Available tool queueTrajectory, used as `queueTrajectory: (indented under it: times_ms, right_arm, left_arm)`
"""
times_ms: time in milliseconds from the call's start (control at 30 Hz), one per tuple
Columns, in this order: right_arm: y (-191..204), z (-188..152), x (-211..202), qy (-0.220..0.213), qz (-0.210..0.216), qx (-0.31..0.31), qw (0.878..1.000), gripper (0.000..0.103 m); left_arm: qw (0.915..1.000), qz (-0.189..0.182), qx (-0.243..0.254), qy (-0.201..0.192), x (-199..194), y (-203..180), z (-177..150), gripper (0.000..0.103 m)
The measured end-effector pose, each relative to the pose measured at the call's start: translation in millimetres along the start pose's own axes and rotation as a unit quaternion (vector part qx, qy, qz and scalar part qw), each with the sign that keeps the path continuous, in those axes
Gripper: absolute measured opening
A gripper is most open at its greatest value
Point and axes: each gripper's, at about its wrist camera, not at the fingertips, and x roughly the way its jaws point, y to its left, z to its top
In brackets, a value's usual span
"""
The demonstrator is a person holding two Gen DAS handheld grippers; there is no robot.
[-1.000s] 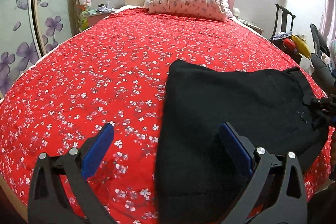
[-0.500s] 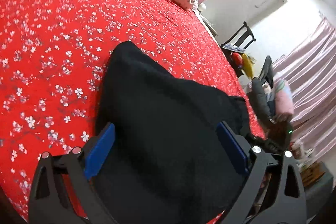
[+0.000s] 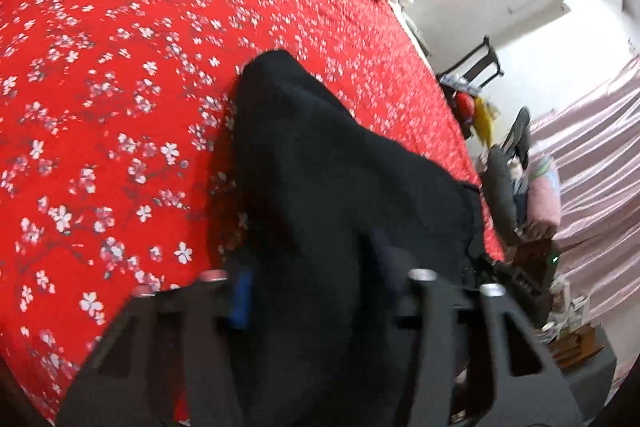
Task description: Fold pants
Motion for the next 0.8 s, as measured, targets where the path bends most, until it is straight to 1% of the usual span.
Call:
queueTrajectory:
  times_ms: [67, 167, 233, 300, 500, 700, 767, 800]
  right_arm:
    - [0.5, -0.6, -2.5, -0.006, 0.008, 0.002, 1.000, 0.035]
    - [-1.4, 1.1, -6.9, -0.015, 0.034, 0.014, 0.999, 0.032]
    - [-3.1, 2.7, -8.8, -0.019, 0.049, 0.021, 0.998, 0.031]
    - [-4.8, 5.3, -9.7, -0.021, 0.064, 0.029, 0.997, 0.031]
    - [-5.1, 23.8, -6.7, -0.034, 0.088, 0.034, 0.995, 0.030]
    - [-5.8, 50.1, 8.6, -0.054, 0.091, 0.022, 0.994, 0.029]
    - [0.2, 59.8, 12.3, -0.066, 0.089, 0.002, 0.994, 0.028]
    - [3.2, 63.8, 14.1, -0.073, 0.082, -0.011, 0.994, 0.028]
  left_arm:
    - [0.9999, -0.010, 0.002, -0.010, -4.6, -0.7, -1.6, 0.025]
    - [0.9994, -0.001, 0.022, -0.028, -8.7, -9.8, -4.7, 0.018]
    - [0.9986, -0.008, 0.028, -0.044, -11.7, -14.5, -3.9, 0.016]
    - [0.9975, -0.018, 0.032, -0.061, -15.6, -20.4, -2.8, 0.015]
    - [0.9943, -0.025, 0.042, -0.095, -12.8, -34.4, 8.5, 0.014]
    - [0.9846, -0.023, 0.075, -0.156, -9.6, -53.0, 26.5, 0.014]
    - [0.9821, -0.028, 0.078, -0.169, -6.0, -53.0, 33.5, 0.014]
    - [0.9816, -0.020, 0.078, -0.173, -2.8, -50.6, 37.1, 0.014]
